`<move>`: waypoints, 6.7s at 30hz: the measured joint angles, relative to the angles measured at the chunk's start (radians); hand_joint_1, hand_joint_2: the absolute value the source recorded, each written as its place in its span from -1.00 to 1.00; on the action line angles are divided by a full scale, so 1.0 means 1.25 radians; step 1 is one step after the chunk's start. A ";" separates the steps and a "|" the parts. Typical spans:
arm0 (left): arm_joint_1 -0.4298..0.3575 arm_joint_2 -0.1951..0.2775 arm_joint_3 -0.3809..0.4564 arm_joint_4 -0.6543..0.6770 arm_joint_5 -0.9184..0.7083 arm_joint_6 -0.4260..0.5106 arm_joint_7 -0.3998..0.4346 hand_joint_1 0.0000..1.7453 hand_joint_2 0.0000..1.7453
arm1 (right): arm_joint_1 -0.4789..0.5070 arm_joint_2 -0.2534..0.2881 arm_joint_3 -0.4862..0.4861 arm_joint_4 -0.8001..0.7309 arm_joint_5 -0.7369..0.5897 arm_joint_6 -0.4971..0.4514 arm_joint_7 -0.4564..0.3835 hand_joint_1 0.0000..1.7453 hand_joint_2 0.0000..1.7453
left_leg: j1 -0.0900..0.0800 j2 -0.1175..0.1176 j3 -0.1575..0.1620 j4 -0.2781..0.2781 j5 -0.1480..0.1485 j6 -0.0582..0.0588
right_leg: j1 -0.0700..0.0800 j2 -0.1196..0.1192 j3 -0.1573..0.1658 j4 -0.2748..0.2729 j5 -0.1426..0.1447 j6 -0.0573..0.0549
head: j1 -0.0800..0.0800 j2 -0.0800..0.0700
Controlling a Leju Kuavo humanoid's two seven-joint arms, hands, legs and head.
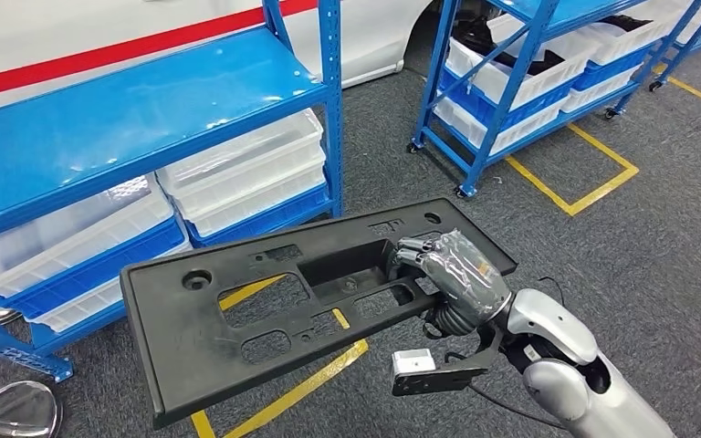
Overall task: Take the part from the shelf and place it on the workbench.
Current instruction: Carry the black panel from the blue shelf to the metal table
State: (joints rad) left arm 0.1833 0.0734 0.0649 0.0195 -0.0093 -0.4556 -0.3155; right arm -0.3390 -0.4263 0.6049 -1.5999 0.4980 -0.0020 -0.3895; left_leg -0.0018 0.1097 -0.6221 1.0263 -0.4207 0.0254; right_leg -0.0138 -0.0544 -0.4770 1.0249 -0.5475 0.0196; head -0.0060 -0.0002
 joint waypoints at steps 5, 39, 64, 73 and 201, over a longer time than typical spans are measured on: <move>0.003 0.000 -0.001 0.000 0.000 -0.001 0.000 -1.00 1.00 | 0.004 -0.002 -0.003 -0.001 0.000 0.000 0.000 1.00 1.00 | 0.009 -0.057 -0.031 0.063 -0.081 -0.023 | 0.002 0.028 -0.045 -0.020 0.043 -0.040 | -0.001 0.000; -0.142 0.027 0.004 -0.146 0.041 0.177 0.240 -1.00 1.00 | -0.147 0.078 0.021 0.013 -0.056 0.087 0.069 1.00 1.00 | 0.017 -0.082 -0.074 0.202 -0.118 -0.029 | 0.008 0.061 -0.074 -0.031 0.073 -0.049 | 0.007 0.000; -0.137 0.025 0.030 -0.203 0.047 0.187 0.231 -1.00 1.00 | -0.171 0.081 0.022 0.030 -0.057 0.087 0.073 1.00 1.00 | 0.007 -0.012 0.047 0.000 -0.061 -0.011 | 0.025 0.014 -0.089 -0.014 0.072 -0.046 | 0.014 0.000; -0.123 0.024 0.035 -0.239 -0.001 0.228 0.253 -1.00 1.00 | -0.177 0.089 0.024 0.031 -0.051 0.087 0.081 1.00 1.00 | 0.022 -0.106 0.001 0.095 -0.078 -0.033 | 0.009 0.095 -0.104 0.004 0.077 -0.045 | 0.013 0.000; -0.127 0.045 0.104 -0.231 -0.023 0.158 0.255 -1.00 1.00 | -0.254 0.094 0.117 0.143 0.451 -0.103 0.332 1.00 1.00 | 0.016 -0.104 -0.027 -0.010 0.027 -0.005 | 0.001 0.142 -0.034 0.006 0.032 -0.015 | 0.018 0.000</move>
State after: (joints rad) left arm 0.0247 0.1293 0.1953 -0.2697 -0.0387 -0.2586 0.0034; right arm -0.6566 -0.3091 0.7513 -1.4209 1.0613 -0.1309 0.0251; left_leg 0.0179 -0.0206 -0.6557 1.0139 -0.3870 0.0187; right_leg -0.0126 0.1237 -0.5192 1.0326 -0.5079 0.0014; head 0.0168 -0.0001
